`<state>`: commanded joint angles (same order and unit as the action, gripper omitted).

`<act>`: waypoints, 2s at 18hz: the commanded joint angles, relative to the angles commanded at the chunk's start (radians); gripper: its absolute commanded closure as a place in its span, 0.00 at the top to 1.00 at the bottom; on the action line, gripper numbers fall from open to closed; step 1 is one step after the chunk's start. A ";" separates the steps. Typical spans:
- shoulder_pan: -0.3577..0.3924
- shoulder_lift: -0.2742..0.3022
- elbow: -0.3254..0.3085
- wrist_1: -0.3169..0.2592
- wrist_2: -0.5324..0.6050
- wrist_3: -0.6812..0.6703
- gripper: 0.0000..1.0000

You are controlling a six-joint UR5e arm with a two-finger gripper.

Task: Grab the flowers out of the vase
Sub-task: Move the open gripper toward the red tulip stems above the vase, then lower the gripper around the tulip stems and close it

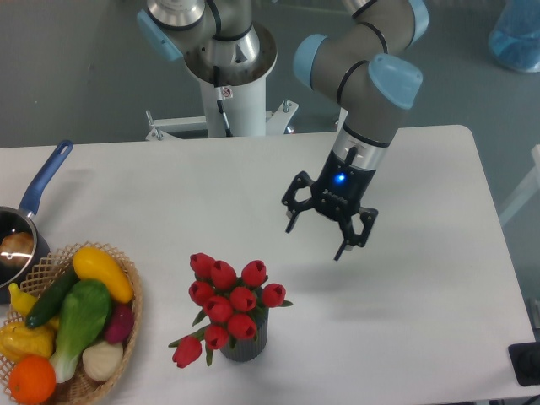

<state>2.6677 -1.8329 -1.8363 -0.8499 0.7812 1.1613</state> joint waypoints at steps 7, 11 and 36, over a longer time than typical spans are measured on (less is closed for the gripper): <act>-0.061 -0.071 0.106 0.011 -0.103 -0.046 1.00; -0.066 -0.085 0.107 0.012 -0.187 -0.046 1.00; -0.111 -0.149 0.143 0.055 -0.284 -0.046 0.35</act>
<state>2.5571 -1.9819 -1.6935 -0.7946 0.4971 1.1152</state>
